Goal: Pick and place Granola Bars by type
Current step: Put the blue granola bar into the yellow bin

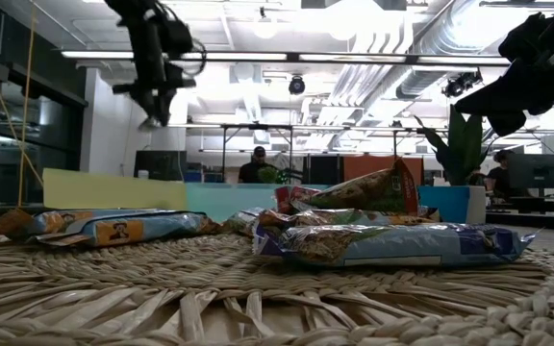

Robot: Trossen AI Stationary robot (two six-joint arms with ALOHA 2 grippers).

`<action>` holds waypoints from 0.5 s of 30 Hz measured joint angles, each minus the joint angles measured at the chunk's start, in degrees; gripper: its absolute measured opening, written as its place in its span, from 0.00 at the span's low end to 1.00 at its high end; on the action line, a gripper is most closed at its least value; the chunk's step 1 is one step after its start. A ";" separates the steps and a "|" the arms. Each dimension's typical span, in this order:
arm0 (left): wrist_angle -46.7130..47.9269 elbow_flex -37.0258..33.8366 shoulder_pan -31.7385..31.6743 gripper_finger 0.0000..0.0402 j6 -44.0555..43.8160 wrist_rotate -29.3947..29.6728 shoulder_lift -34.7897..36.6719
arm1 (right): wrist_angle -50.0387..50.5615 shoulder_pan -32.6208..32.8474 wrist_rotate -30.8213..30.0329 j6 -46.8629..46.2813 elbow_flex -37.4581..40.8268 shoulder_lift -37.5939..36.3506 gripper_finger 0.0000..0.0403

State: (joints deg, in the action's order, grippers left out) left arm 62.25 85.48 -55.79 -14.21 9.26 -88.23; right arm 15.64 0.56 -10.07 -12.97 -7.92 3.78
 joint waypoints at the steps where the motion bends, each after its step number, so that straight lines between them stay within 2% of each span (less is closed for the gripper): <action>1: 0.22 -0.03 0.05 0.18 0.19 -0.01 -1.25 | 0.00 -0.02 0.00 0.00 0.00 0.00 0.00; 5: -1.98 -3.54 0.72 0.18 -0.89 0.09 -4.01 | 0.00 -0.02 0.00 0.00 0.00 -0.01 0.00; 10: -8.41 -11.00 0.63 0.18 -4.12 -1.53 -3.91 | 0.00 -0.01 -0.02 0.00 0.00 0.00 0.00; 15: -12.41 -17.98 0.72 0.18 -5.79 0.14 -3.89 | 0.00 -0.02 -0.02 0.00 0.00 0.00 0.00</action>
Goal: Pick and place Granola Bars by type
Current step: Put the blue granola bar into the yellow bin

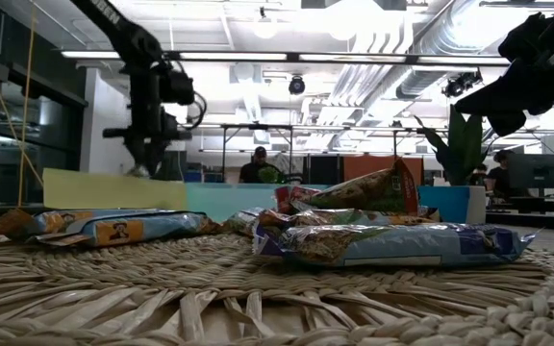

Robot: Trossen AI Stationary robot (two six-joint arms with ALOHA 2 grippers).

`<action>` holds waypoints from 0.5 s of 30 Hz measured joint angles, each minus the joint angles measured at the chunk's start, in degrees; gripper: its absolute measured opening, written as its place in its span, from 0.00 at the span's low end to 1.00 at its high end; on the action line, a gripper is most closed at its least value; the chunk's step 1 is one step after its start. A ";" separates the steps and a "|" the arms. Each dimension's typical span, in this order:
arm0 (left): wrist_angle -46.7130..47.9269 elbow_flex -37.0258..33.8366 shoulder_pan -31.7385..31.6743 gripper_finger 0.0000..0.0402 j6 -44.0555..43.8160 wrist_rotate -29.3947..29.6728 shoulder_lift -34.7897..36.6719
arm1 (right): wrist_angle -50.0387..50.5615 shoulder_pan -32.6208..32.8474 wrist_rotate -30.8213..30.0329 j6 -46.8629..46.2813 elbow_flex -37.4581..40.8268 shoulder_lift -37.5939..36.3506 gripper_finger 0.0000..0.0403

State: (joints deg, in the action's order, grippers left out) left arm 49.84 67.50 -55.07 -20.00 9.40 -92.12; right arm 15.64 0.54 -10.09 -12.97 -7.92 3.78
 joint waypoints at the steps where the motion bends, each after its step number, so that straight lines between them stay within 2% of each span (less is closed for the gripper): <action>1: -1.35 -1.24 0.00 0.18 -0.48 0.11 0.00 | 0.00 0.00 0.00 0.00 0.00 0.00 0.00; 15: -13.50 -11.90 -0.04 0.18 -2.79 0.56 0.00 | 0.00 0.01 0.00 0.00 0.00 0.01 0.00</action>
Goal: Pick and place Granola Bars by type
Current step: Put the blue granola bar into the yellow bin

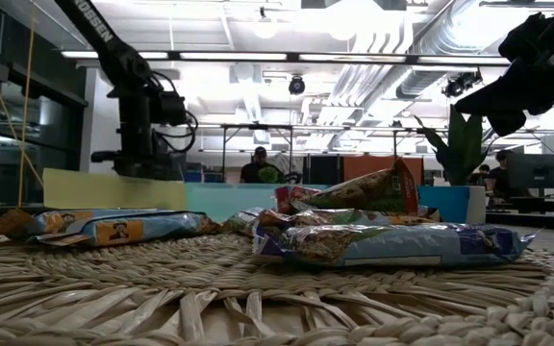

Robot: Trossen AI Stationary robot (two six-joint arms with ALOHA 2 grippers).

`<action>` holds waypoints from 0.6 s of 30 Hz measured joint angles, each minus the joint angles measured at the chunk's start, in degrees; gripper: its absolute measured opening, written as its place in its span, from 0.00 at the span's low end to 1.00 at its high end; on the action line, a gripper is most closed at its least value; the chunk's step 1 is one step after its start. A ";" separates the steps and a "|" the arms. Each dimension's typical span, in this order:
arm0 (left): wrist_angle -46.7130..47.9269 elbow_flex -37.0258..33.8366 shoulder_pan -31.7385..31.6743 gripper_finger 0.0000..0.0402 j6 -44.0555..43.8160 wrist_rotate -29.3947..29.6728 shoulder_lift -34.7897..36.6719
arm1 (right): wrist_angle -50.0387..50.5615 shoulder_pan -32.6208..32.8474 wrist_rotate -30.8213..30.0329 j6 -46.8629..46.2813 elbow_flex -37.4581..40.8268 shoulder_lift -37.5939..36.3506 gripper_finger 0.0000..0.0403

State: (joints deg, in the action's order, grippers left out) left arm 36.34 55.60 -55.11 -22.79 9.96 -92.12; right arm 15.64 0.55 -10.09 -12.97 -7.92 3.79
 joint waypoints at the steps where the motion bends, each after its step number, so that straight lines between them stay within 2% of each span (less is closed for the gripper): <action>1: -0.49 -0.49 0.00 0.18 0.00 -0.02 0.00 | 0.00 -0.01 0.00 0.00 0.00 0.00 0.00; 8: -2.86 -2.21 0.01 0.21 0.15 -1.98 0.00 | 0.00 -0.01 0.00 0.00 0.00 0.00 0.00; 18: -2.84 -2.19 0.02 0.50 1.45 -3.52 0.00 | 0.00 -0.01 -0.02 0.00 0.00 0.00 0.00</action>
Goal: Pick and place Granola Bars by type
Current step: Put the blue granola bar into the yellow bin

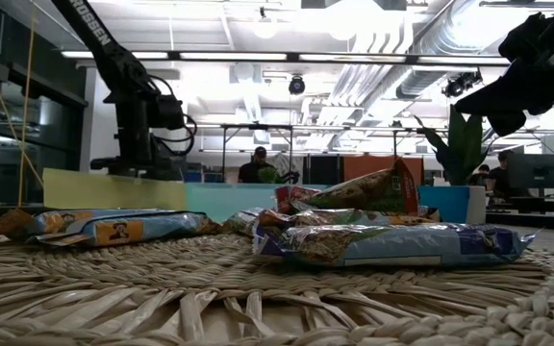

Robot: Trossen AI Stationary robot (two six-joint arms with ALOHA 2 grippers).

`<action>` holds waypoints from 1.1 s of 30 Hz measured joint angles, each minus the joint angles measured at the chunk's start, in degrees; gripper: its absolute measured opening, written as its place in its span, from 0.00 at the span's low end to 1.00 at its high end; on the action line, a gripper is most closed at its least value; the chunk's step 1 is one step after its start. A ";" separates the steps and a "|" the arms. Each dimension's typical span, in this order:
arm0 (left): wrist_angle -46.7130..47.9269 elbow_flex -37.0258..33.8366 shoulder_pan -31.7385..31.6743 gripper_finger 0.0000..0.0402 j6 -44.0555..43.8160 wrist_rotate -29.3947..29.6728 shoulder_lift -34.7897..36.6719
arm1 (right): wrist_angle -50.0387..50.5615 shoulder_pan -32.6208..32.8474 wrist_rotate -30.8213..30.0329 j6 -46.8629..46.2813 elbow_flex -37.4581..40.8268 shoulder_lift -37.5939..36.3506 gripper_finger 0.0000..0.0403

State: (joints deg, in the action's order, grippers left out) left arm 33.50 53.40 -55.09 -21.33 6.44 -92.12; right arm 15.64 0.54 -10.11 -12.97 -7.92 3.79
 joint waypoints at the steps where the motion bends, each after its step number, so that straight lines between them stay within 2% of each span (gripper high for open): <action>1: 0.10 0.15 0.00 0.52 0.19 -0.35 0.00 | 0.00 0.01 0.01 0.00 0.00 -0.02 0.00; 5: 0.11 2.23 0.00 0.58 2.36 -1.09 1.24 | 0.00 0.00 0.00 0.00 0.00 -0.02 0.00; 11: 0.28 6.20 0.07 0.59 5.37 -2.59 8.08 | 0.00 0.02 0.00 0.00 0.00 -0.01 0.00; 19: -0.98 6.67 2.93 0.59 12.07 -25.14 21.33 | 0.00 0.01 0.00 0.00 0.00 0.00 0.00; 23: -2.14 6.67 8.84 0.59 10.17 -31.68 27.31 | 0.00 0.01 0.00 0.00 0.00 -0.01 0.00; 25: -3.46 6.67 13.57 0.59 7.34 -30.41 29.59 | 0.00 0.00 0.00 0.00 0.00 0.00 0.00; 33: -9.47 6.65 38.38 0.59 1.71 -17.10 32.96 | 0.00 0.01 0.00 0.00 0.00 -0.01 0.00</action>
State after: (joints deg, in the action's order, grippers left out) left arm 24.03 60.05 -16.71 -19.62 -10.66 -59.16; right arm 15.64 0.55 -10.11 -12.97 -7.92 3.78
